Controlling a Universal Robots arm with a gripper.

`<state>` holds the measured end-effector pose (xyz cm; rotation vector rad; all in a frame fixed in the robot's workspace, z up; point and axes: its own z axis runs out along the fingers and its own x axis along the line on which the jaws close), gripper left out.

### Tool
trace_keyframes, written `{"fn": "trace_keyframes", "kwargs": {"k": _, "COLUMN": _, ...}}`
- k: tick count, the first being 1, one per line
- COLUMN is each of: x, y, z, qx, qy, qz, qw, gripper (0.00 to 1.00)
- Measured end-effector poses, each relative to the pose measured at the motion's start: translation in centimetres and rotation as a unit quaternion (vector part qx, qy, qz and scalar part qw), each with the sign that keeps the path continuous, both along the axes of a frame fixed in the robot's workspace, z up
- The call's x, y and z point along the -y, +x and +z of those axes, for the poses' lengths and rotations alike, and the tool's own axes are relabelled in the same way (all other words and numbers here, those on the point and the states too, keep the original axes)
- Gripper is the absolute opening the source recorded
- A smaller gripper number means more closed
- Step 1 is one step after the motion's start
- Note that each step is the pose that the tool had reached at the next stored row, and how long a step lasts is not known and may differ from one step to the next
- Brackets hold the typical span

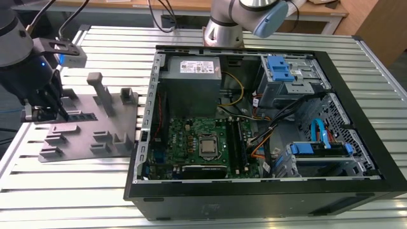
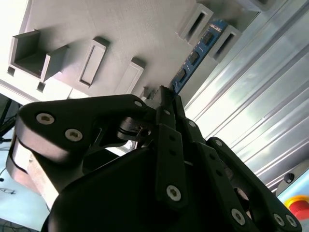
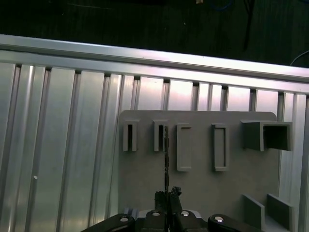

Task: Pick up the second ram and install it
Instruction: 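Pick up the second ram and move it above second insertion slot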

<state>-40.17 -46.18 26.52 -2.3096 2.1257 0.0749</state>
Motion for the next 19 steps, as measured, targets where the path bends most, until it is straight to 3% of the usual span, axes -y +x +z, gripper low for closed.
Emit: {"fn": "trace_keyframes", "kwargs": {"k": 19, "x": 0.00, "y": 0.0, "z": 2.73, "qx": 0.0000, "qy": 0.0000, "qz": 0.000, "qw": 1.0000, "gripper": 0.14}}
